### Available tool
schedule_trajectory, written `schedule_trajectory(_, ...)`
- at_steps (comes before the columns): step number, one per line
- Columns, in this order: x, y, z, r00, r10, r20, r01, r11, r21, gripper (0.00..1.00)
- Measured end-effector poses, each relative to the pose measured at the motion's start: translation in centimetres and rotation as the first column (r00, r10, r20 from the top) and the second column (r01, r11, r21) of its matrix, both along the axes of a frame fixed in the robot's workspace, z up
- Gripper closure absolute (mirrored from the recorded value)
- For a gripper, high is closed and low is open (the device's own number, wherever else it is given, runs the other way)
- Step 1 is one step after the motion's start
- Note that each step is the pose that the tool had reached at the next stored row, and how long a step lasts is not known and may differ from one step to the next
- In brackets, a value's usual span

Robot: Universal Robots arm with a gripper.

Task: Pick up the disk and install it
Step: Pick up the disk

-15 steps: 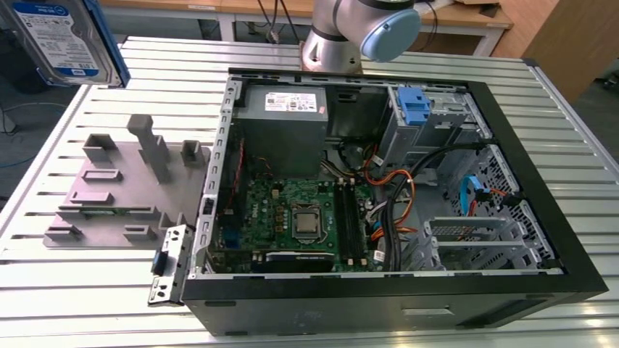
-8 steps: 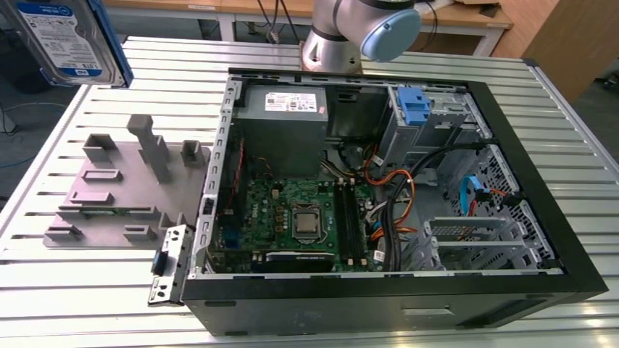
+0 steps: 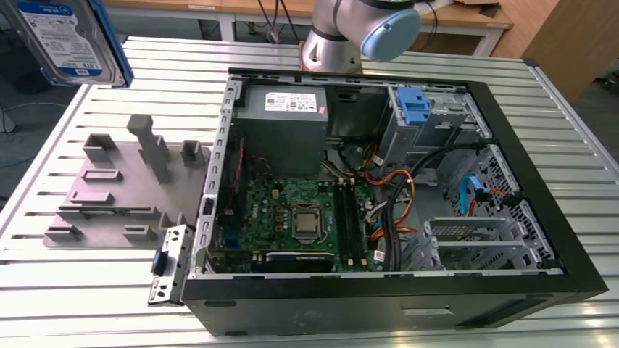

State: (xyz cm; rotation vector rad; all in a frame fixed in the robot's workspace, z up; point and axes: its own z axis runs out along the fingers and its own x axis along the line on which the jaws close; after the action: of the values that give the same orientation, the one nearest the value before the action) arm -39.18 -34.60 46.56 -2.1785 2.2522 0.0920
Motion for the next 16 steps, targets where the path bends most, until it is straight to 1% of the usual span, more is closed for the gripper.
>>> schedule_trajectory(6, 0.02, 0.0, 0.06, 1.0, 0.0, -0.0003, 0.0, 1.0, -0.0001, 0.65)
schedule_trajectory(16, 0.32, 0.0, 0.05, 1.0, 0.0, -0.0002, 0.0, 1.0, 0.0, 0.65)
